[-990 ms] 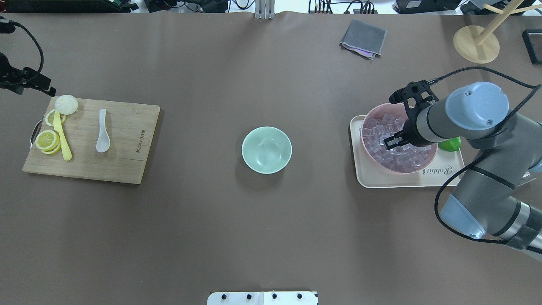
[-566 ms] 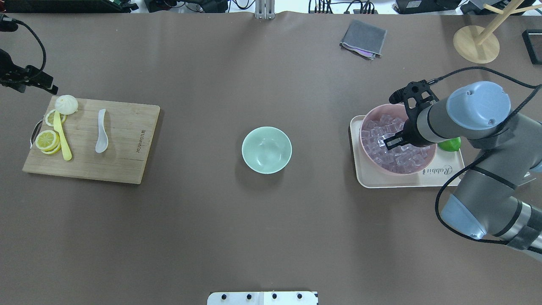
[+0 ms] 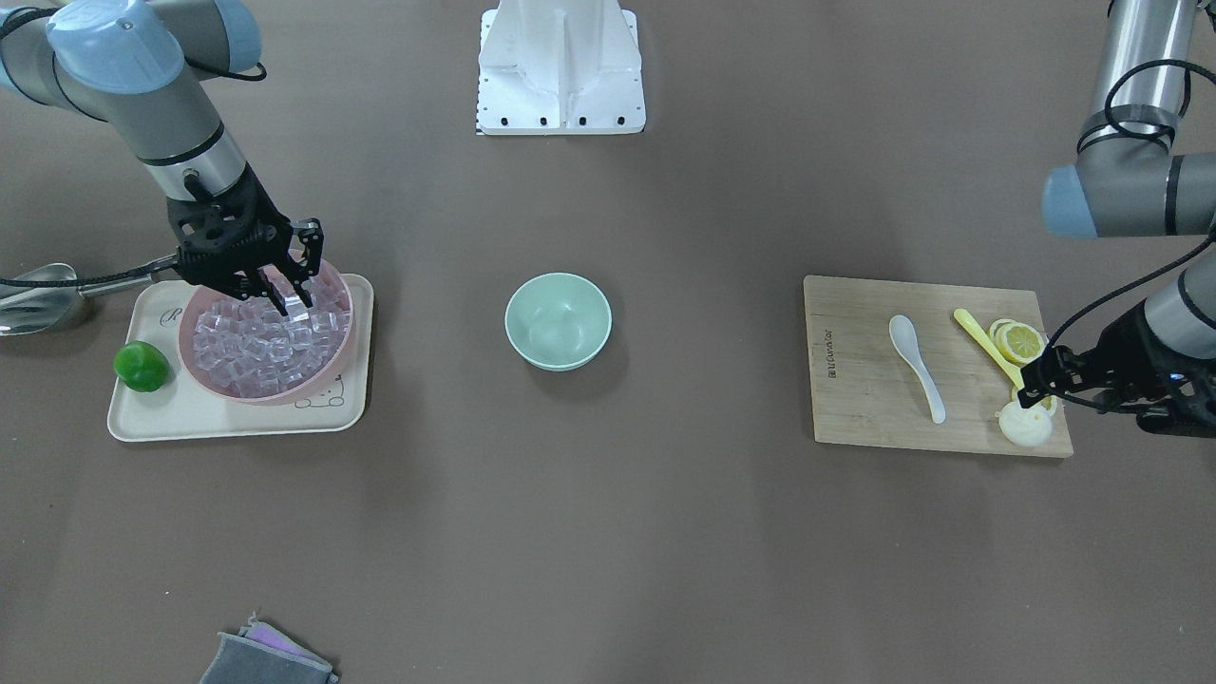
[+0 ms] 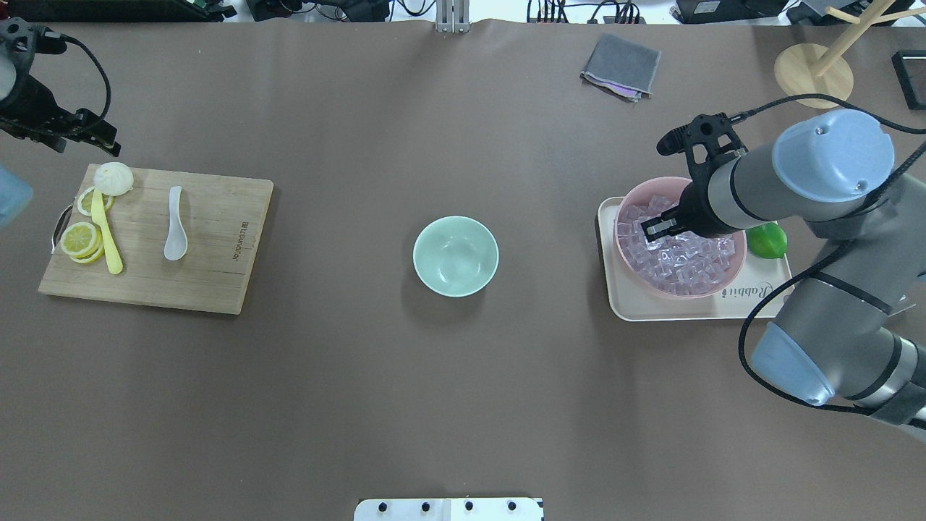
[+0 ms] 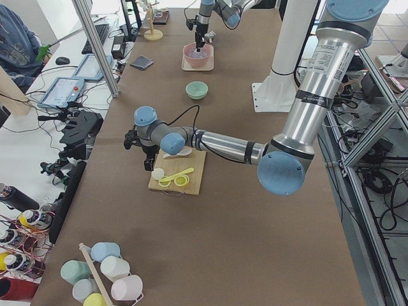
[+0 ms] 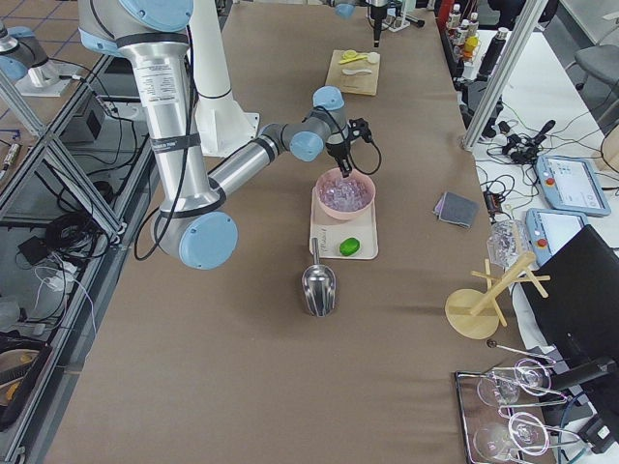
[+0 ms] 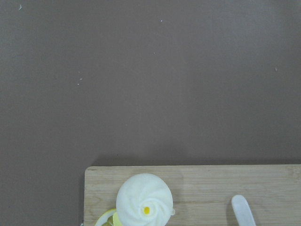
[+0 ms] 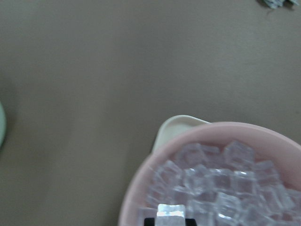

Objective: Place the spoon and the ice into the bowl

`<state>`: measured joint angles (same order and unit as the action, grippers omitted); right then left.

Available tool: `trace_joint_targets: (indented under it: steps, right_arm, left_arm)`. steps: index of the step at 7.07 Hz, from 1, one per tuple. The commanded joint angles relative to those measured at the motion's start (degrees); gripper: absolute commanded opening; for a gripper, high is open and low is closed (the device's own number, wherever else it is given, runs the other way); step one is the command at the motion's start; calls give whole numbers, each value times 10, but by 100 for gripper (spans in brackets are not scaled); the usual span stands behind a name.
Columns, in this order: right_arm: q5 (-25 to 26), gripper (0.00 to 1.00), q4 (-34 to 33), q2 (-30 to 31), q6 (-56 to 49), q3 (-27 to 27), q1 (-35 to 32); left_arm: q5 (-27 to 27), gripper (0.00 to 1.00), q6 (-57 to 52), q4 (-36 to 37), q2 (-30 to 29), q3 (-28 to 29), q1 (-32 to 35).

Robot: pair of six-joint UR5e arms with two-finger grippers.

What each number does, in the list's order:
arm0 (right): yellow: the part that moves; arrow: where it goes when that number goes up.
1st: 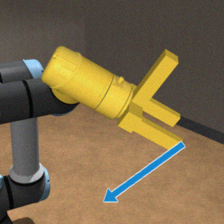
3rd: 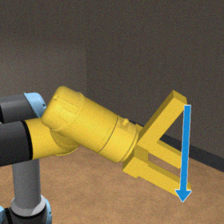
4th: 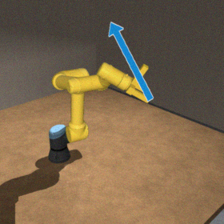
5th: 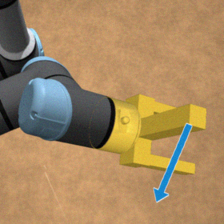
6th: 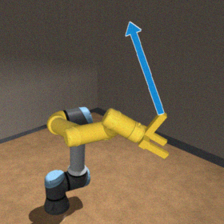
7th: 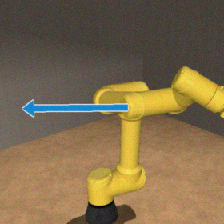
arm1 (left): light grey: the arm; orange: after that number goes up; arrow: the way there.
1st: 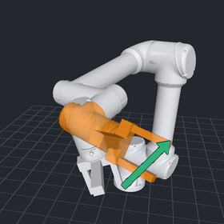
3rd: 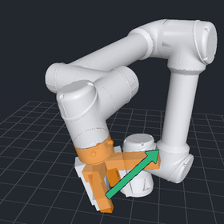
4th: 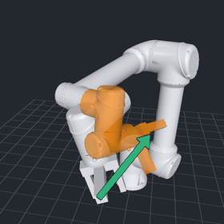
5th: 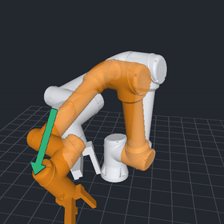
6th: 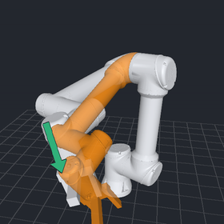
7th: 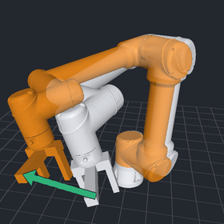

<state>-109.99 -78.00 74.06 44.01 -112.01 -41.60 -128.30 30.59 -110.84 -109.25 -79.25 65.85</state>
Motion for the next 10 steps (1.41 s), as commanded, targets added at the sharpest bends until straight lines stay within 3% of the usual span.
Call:
trace_joint_targets:
  steps: [1,4,6,8,9,10]
  right_arm:
    - [46,0,-42,-113,145,8,74]
    - [172,0,-33,-220,238,117,161]
    - [191,0,85,-230,246,209,171]
    - [192,0,100,-226,253,211,174]
    - [192,99,100,-226,253,210,174]
    - [189,100,97,-224,253,186,173]
  left_arm:
    - [9,97,5,0,-32,50,-17]
    - [9,97,121,-22,-34,41,-46]
    - [9,97,186,-34,-36,31,-58]
    - [10,97,187,-49,-25,30,-57]
    - [9,96,192,-50,-26,30,-57]
    - [9,94,218,-53,-26,29,-63]
